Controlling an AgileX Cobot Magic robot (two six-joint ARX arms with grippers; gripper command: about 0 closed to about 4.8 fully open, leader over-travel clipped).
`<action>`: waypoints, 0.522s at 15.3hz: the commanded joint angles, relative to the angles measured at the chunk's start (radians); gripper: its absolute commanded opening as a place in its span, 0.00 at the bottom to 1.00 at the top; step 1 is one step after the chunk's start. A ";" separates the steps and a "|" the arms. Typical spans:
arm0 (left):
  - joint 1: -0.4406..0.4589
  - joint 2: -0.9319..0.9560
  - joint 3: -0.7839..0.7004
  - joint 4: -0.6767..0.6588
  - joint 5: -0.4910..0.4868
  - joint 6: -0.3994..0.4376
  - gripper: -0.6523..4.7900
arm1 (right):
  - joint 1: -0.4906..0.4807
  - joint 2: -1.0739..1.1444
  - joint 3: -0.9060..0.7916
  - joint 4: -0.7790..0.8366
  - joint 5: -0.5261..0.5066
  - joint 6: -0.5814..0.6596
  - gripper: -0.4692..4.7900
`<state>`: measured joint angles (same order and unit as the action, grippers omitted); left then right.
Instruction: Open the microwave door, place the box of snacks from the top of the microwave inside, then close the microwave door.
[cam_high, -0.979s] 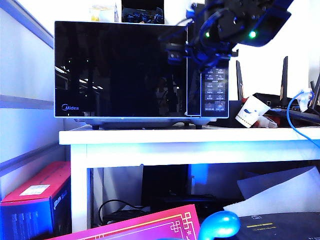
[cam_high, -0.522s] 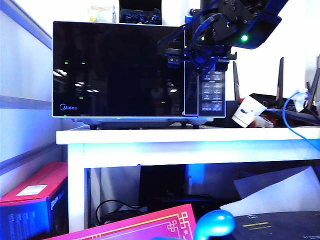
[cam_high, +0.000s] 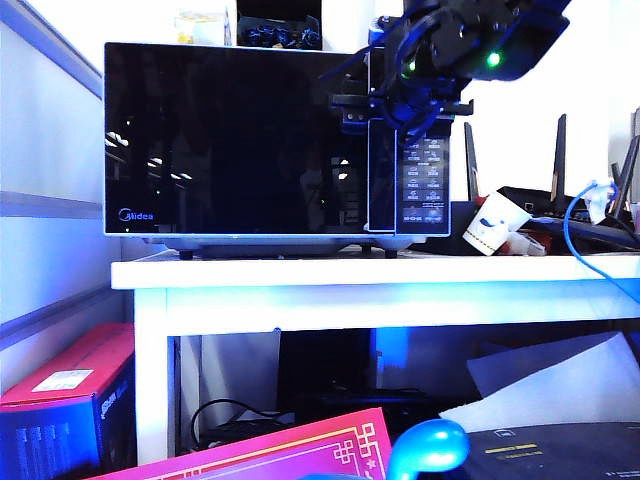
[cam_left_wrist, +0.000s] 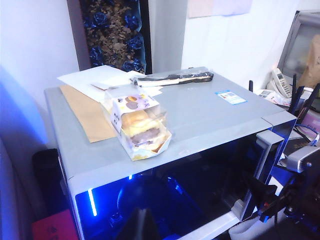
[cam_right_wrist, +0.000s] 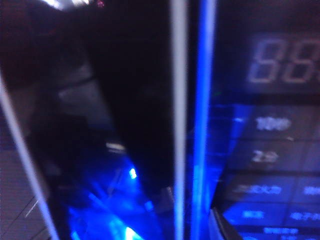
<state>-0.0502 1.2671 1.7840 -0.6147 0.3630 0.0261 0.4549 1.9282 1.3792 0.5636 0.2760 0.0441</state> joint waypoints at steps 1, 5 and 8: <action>0.002 -0.003 0.004 0.010 -0.002 0.001 0.11 | 0.002 -0.010 0.008 0.008 -0.017 0.000 0.68; 0.002 -0.003 0.004 0.010 -0.002 0.002 0.11 | 0.002 -0.020 0.008 -0.007 -0.018 0.000 0.31; 0.002 -0.003 0.004 0.010 -0.002 0.001 0.11 | 0.002 -0.045 0.008 -0.050 -0.021 0.000 0.31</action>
<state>-0.0502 1.2671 1.7840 -0.6147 0.3626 0.0261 0.4534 1.9060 1.3796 0.5102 0.2607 0.0399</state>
